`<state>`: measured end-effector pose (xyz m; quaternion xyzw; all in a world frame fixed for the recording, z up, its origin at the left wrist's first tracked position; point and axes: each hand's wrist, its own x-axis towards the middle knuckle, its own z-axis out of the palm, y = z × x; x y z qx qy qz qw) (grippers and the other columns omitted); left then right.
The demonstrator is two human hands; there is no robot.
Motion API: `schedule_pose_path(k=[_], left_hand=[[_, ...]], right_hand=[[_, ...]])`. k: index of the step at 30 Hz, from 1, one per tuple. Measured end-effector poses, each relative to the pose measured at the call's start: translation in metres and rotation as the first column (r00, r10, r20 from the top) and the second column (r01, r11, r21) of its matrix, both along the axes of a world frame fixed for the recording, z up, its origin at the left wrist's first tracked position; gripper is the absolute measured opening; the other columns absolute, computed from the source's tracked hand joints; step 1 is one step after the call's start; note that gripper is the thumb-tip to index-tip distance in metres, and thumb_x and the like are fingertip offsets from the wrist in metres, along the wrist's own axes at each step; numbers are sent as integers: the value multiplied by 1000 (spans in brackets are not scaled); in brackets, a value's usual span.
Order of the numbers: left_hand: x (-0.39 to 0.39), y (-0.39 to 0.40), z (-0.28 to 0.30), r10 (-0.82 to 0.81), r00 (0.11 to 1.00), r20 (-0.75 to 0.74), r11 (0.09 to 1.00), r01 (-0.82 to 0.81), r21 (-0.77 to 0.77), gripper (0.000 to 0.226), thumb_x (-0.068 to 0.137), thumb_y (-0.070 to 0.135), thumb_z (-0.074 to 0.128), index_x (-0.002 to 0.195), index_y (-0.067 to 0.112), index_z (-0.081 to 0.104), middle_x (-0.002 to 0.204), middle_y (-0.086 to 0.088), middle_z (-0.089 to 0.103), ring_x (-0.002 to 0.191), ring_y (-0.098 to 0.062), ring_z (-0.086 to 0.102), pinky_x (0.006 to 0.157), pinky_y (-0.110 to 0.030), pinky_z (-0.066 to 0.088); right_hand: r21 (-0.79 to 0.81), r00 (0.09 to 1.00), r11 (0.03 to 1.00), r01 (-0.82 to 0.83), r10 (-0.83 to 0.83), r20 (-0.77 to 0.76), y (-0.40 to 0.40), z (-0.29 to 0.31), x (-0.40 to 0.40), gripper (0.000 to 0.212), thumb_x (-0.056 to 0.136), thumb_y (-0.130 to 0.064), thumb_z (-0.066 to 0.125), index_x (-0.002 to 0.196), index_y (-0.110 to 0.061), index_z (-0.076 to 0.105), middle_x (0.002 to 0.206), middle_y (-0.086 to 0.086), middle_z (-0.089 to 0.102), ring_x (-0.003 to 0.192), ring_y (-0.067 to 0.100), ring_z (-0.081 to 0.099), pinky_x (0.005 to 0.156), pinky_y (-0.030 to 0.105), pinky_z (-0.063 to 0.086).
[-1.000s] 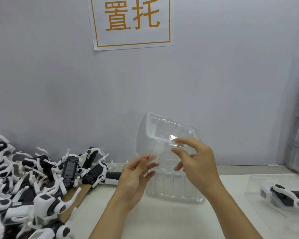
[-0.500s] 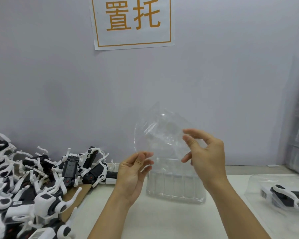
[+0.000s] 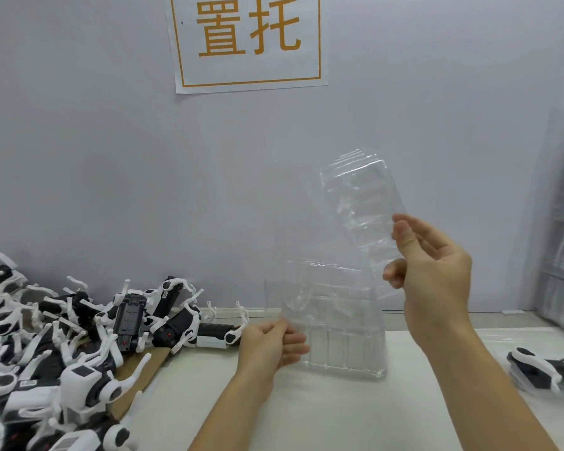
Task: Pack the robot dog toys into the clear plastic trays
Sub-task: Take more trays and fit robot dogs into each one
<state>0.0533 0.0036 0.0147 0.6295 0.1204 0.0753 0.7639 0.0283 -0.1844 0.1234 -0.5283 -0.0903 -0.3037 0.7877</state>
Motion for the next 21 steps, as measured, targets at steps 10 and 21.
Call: schedule_pose_path(k=[10, 21], left_hand=[[6, 8, -13, 132, 989, 66, 934, -146, 325, 48, 85, 38, 74, 118, 24, 42, 117, 5, 50, 108, -17, 53, 80, -28, 40], [0, -1, -23, -457, 889, -5, 855, 441, 272, 38, 84, 36, 77, 120, 33, 64, 110, 8, 73, 100, -11, 70, 82, -31, 59]], right_hand=[[-56, 997, 998, 7, -3, 77, 5, 14, -15, 7, 93, -26, 68, 97, -25, 73, 106, -1, 70, 36, 12, 51, 40, 20, 40], [-162, 961, 959, -230, 251, 117, 13, 24, -31, 24, 79, -37, 68, 95, -21, 75, 82, -13, 70, 33, 12, 44, 39, 16, 35]])
